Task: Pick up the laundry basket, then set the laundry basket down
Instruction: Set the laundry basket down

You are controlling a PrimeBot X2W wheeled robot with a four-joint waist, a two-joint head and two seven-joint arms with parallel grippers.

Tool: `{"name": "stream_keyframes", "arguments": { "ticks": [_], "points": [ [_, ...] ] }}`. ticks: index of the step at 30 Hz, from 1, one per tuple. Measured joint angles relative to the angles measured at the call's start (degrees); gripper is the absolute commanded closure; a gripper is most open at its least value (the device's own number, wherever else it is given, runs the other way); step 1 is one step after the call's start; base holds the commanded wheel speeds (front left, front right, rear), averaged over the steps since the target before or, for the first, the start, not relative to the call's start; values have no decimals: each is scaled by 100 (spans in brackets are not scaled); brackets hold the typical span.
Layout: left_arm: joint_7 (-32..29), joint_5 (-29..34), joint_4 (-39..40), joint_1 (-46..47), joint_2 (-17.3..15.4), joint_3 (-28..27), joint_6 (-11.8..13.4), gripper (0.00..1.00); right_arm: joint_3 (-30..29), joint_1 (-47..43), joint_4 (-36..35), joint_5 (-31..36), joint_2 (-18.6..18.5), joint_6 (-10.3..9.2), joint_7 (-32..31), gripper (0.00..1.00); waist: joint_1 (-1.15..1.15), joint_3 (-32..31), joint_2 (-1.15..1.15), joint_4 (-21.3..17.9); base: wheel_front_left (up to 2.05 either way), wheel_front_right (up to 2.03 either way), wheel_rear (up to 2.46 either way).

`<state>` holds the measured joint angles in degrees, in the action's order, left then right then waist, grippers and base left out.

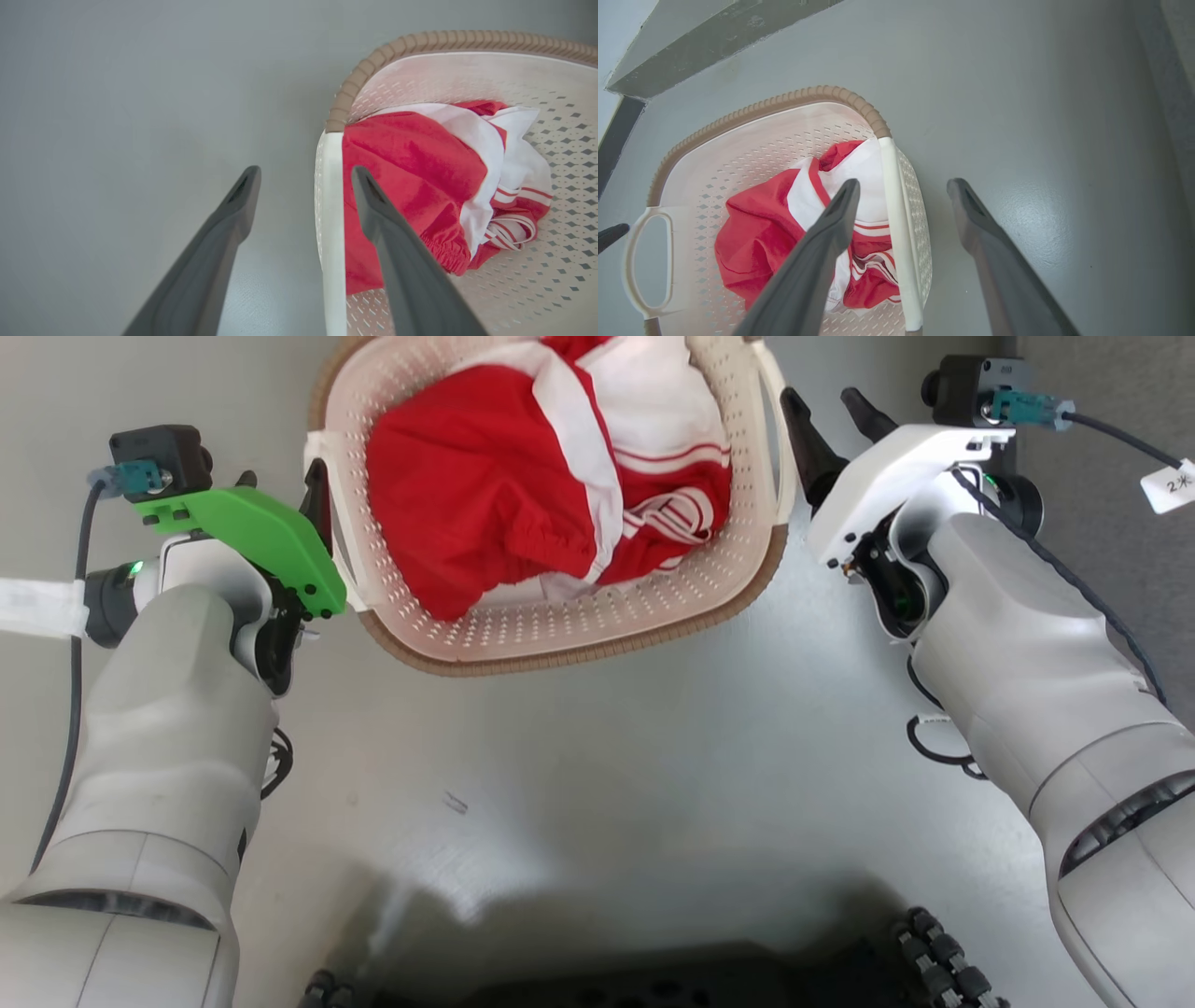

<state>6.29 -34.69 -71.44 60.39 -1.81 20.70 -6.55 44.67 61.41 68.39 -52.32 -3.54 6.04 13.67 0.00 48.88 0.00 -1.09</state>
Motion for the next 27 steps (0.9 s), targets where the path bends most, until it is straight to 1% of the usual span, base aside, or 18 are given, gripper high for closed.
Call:
{"name": "stream_keyframes", "arguments": {
  "ticks": [10, 13, 21, 27],
  "points": [
    [559, 19, 3, -318, -15, 81, -10, 0, -73, -252, 59, 36, -13, 2, 53, 0, 0, -596, 0, 5, 0, 0, 0],
    [681, 48, 24, -419, -46, 120, -51, 0, -120, -332, 40, 41, -26, 2, 67, 0, 0, -803, 0, 3, 0, 0, 0],
    [799, 114, 223, -837, -91, 148, -51, 0, -415, -521, -541, 307, -207, -16, 67, 0, 0, -1452, 0, -16, 0, 0, 0],
    [813, 302, 527, -1040, -154, 200, -51, 0, -634, -824, -958, 554, -330, -178, 67, 0, 0, -1868, 0, -43, 0, 0, 0]
  ]
}}
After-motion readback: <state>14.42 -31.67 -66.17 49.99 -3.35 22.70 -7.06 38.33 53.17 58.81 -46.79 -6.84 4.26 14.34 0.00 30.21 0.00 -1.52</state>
